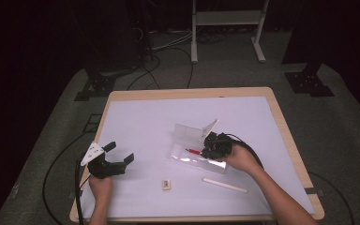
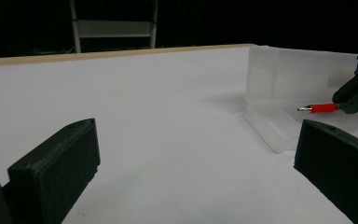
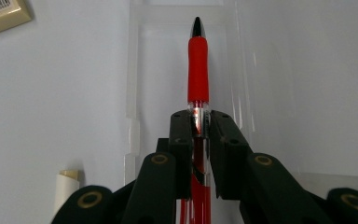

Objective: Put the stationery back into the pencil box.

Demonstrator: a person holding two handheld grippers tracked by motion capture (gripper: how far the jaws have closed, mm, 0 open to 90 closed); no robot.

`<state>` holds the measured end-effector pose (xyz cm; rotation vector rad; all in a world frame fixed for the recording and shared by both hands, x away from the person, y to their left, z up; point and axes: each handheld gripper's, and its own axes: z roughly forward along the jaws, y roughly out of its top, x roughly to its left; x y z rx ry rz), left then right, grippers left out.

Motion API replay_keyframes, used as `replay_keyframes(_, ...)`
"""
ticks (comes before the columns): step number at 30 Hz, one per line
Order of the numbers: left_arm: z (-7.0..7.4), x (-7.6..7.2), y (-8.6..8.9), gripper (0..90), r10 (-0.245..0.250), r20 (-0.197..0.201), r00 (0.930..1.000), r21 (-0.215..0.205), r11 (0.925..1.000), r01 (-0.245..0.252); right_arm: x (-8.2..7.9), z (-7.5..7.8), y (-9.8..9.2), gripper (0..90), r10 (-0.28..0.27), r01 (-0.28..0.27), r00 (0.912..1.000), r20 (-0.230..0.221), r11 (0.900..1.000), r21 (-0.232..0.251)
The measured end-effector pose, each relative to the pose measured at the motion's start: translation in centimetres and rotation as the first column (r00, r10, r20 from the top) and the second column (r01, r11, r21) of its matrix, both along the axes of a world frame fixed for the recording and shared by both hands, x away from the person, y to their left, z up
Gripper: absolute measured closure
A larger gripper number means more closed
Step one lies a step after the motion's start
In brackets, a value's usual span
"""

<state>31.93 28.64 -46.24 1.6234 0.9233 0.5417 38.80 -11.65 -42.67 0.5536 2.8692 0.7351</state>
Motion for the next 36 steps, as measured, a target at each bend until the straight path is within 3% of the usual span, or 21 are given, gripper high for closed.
replay_keyframes(9, 0.0, 0.0, 0.0, 0.0, 0.0, 0.0, 1.0, 0.0, 1.0, 0.0, 0.2, -0.4, 0.2, 78.8, -0.002, 0.002, 1.0, -0.003, 1.0, -0.028)
replay_keyframes(36, 0.0, 0.0, 0.0, 0.0, -0.001, 0.0, 1.0, 0.0, 1.0, 0.001, 0.5, -1.1, 0.5, 76.8, -0.001, 0.0, 0.9995, -0.031, 0.999, -0.039)
